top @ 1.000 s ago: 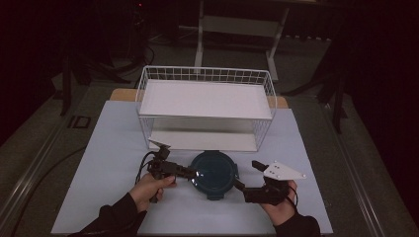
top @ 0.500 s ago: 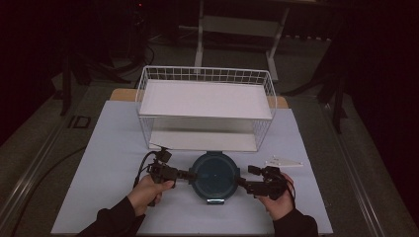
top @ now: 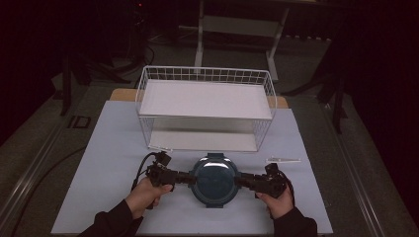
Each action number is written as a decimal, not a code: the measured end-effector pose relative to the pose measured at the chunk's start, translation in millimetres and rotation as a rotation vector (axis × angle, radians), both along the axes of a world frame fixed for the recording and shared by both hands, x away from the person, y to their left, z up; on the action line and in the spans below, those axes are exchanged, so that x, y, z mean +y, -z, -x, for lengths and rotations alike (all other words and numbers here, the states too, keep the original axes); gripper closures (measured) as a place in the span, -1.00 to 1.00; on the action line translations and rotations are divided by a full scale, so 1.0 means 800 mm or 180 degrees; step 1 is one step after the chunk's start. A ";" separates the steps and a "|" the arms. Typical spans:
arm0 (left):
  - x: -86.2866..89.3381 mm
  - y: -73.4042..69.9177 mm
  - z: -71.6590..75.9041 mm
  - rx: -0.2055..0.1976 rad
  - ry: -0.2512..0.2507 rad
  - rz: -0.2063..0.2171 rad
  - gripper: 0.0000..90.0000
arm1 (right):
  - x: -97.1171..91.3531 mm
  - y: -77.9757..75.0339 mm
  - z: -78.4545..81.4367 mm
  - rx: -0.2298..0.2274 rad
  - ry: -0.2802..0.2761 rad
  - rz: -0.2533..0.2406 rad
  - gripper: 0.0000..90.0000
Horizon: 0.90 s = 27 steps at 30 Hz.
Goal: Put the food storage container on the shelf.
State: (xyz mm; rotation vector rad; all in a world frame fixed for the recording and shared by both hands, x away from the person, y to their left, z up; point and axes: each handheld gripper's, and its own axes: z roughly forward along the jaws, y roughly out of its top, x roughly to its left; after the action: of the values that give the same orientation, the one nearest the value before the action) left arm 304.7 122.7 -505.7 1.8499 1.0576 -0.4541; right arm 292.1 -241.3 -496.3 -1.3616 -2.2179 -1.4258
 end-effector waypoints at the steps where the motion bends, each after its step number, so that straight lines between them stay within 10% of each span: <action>1: 0.000 0.000 0.001 -0.0005 -0.0003 -0.0006 0.25 | 0.000 0.001 0.000 0.0045 -0.0014 -0.0044 0.14; 9: 0.000 0.000 0.011 -0.0072 -0.0064 -0.0008 0.25 | -0.001 0.008 0.001 0.0272 -0.0021 -0.0243 0.20; 27: -0.005 -0.011 0.030 -0.0165 -0.0350 -0.0038 0.26 | -0.001 0.001 0.010 0.0177 -0.0015 -0.0228 0.23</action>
State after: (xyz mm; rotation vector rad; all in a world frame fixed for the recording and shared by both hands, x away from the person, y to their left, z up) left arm 280.8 118.8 -496.5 1.7943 1.1224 -0.3342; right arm 284.0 -242.2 -497.1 -1.3550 -2.1135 -1.4333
